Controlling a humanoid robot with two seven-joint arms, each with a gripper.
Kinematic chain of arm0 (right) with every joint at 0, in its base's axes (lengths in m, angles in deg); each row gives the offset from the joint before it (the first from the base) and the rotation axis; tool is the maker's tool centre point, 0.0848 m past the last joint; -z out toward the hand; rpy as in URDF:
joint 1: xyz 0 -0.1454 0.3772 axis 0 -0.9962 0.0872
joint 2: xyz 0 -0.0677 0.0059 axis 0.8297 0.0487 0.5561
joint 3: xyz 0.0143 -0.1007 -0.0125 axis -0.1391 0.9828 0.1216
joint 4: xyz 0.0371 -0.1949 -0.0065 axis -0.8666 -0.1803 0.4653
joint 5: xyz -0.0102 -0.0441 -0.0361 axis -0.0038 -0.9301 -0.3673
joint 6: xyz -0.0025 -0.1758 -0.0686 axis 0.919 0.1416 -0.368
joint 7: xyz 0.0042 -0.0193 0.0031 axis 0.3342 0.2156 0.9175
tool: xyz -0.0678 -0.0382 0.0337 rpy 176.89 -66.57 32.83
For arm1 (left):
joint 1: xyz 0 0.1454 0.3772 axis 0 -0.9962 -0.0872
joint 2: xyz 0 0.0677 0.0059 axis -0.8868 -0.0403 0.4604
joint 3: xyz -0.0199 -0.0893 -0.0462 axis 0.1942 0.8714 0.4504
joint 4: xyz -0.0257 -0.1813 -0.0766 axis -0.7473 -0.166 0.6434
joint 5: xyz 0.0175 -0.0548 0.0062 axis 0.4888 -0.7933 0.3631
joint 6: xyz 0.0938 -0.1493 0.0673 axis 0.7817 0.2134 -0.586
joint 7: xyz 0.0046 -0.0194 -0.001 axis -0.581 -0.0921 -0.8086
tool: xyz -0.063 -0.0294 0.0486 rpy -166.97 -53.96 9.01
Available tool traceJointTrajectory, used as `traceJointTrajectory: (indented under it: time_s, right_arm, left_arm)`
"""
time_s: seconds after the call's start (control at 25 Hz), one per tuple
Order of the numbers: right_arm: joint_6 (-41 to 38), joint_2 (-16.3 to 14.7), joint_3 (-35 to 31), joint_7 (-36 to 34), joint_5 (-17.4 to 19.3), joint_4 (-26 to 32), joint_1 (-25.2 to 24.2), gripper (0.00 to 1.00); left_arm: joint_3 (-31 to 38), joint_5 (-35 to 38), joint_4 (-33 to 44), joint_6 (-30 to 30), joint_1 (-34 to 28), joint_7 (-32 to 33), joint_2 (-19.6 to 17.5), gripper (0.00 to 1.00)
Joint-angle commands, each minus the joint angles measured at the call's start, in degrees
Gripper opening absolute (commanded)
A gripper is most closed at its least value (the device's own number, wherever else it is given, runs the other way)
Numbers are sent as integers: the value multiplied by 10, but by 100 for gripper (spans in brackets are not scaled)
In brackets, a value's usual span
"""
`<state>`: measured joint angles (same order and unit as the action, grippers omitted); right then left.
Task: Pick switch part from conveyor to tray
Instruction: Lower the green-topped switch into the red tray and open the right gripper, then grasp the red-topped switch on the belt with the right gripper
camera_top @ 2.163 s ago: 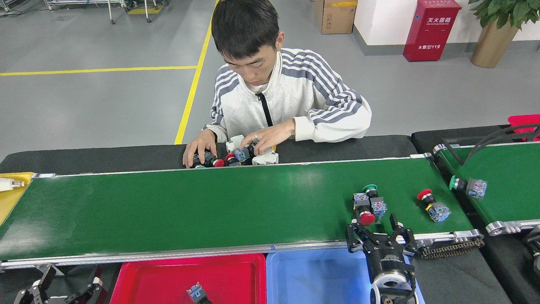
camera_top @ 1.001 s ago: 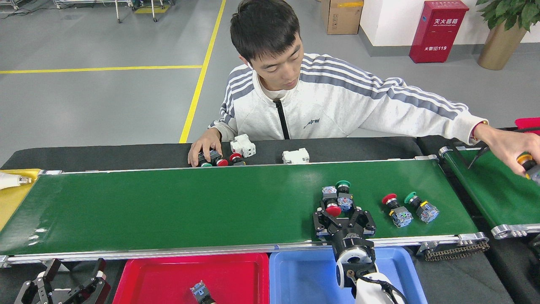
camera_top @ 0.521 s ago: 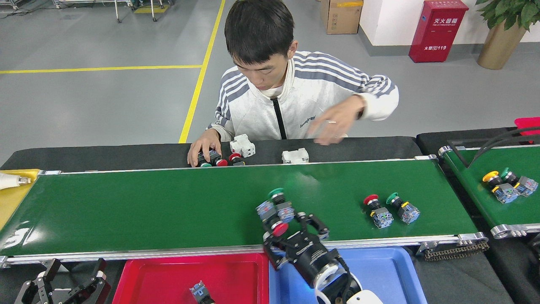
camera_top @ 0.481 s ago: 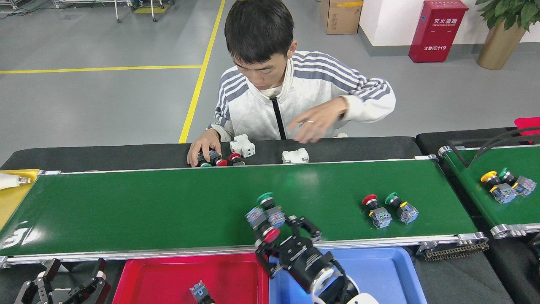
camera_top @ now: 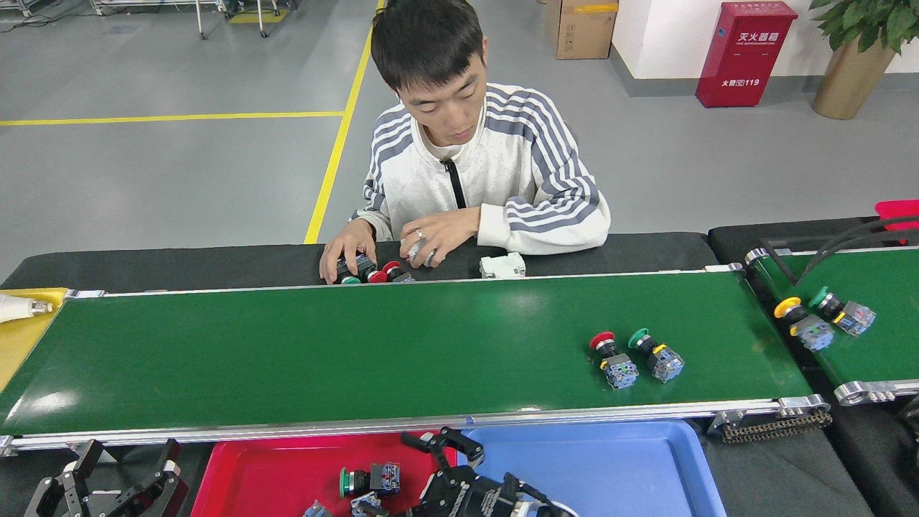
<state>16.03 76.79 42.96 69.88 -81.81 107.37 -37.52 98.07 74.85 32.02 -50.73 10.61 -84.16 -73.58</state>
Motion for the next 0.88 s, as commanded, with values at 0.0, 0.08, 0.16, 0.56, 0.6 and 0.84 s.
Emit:
traceJointTrajectory:
  time_s: [0.0, 0.08, 0.16, 0.56, 0.6, 0.84]
  right_arm:
    - [79, 16, -73, -25, 3, 43, -45, 99]
    - [129, 29, -113, -56, 2, 52, -82, 99]
    - [177, 26, -119, -60, 0, 51, -91, 99]
    - [208, 24, -37, 15, -51, -1, 13, 99]
    - [208, 23, -22, 17, -51, -11, 24, 99]
    - [211, 30, 26, 44, -52, -75, 80, 99]
  left_arm:
    - [7, 1, 4, 7, 1, -3, -5, 100]
    - [7, 2, 1, 7, 1, -3, -7, 100]
    - [7, 2, -4, 7, 1, -3, -9, 100]
    - [2, 2, -12, 3, 13, -3, -15, 100]
    - [2, 2, -12, 3, 11, -3, -15, 100]
    - [2, 2, -15, 1, 10, -3, -15, 100]
